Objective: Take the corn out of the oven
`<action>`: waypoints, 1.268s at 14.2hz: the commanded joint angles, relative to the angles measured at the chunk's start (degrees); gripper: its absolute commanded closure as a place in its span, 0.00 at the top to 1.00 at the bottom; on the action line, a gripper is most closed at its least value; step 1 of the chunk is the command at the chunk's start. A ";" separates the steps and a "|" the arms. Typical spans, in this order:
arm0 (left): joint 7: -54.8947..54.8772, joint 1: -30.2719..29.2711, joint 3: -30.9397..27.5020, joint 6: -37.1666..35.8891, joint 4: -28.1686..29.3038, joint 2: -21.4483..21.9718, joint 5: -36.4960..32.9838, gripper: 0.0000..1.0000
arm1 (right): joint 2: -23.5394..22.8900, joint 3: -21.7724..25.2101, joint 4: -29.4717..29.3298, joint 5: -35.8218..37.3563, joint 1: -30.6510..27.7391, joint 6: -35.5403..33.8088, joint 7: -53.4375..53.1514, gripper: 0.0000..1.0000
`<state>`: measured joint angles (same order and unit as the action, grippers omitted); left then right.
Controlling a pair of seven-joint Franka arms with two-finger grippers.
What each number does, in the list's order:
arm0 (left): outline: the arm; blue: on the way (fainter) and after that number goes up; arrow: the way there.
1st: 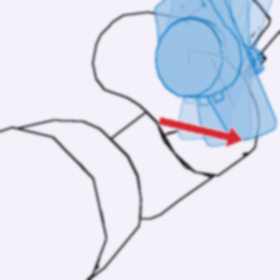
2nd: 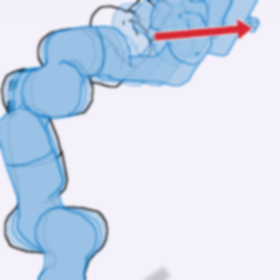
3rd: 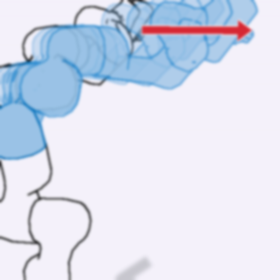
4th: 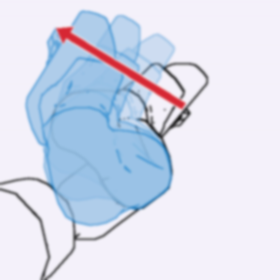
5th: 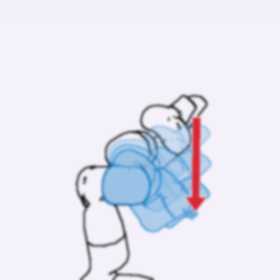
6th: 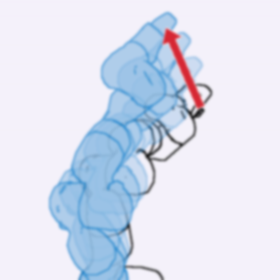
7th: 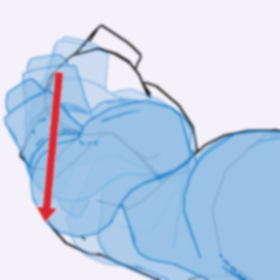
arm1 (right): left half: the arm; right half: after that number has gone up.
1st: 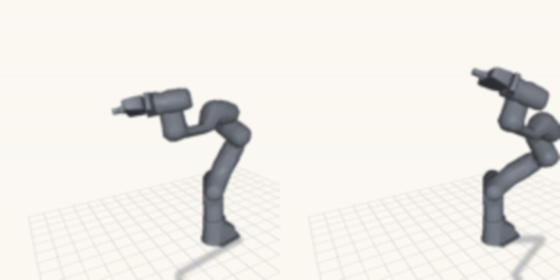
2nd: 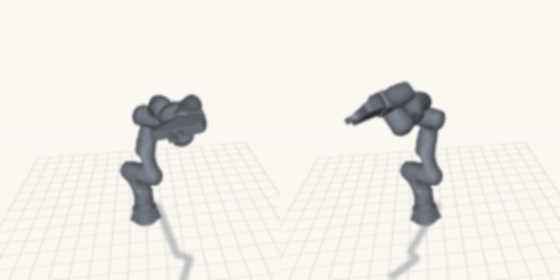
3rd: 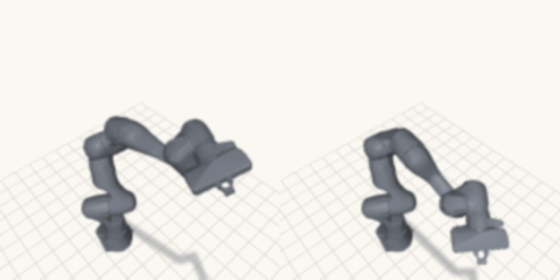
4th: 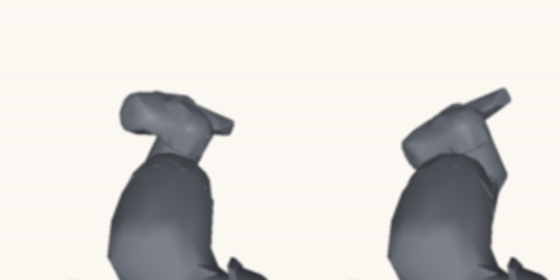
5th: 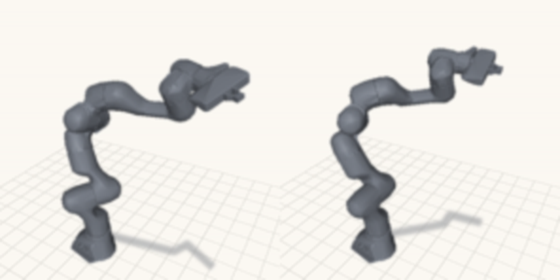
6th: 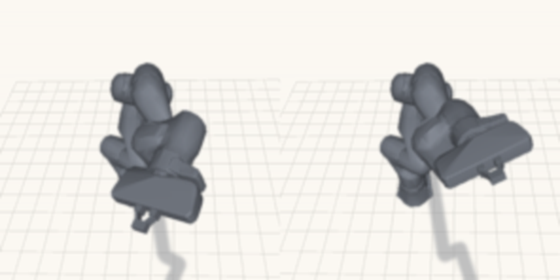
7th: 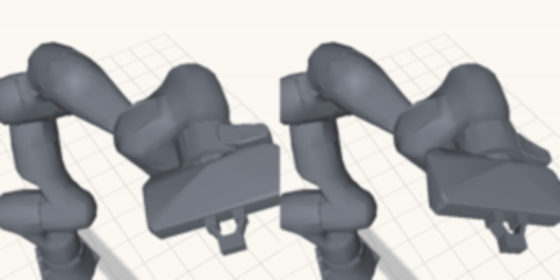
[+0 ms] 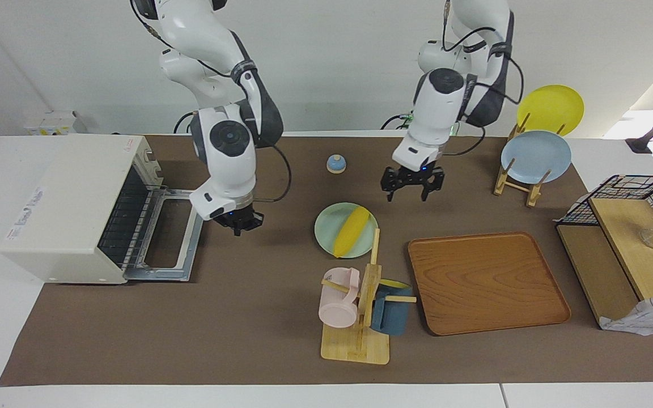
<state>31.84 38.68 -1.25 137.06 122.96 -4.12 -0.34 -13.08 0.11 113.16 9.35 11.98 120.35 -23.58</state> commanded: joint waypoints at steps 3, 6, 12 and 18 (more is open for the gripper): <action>3.49 3.69 -1.21 2.16 -12.98 -13.87 -0.45 1.00 | -1.77 -0.99 4.35 3.47 -2.23 4.80 0.29 0.00; 3.58 4.04 -1.21 5.85 -13.36 -17.23 -0.36 1.00 | -2.13 -0.99 4.44 7.16 -2.75 4.89 0.64 0.00; 10.87 5.10 -1.21 1.92 -13.96 -17.42 1.04 0.22 | -2.39 -0.99 4.53 9.63 -3.20 4.11 1.08 0.00; 10.18 -0.68 -1.83 -12.50 -16.70 -12.33 1.66 0.00 | -2.22 -1.08 -3.10 14.29 -5.21 -6.68 9.06 0.00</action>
<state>42.75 42.12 -2.93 129.27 105.66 -20.16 0.72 -15.56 -1.43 114.83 21.21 9.34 119.58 -19.75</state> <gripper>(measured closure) 0.524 0.991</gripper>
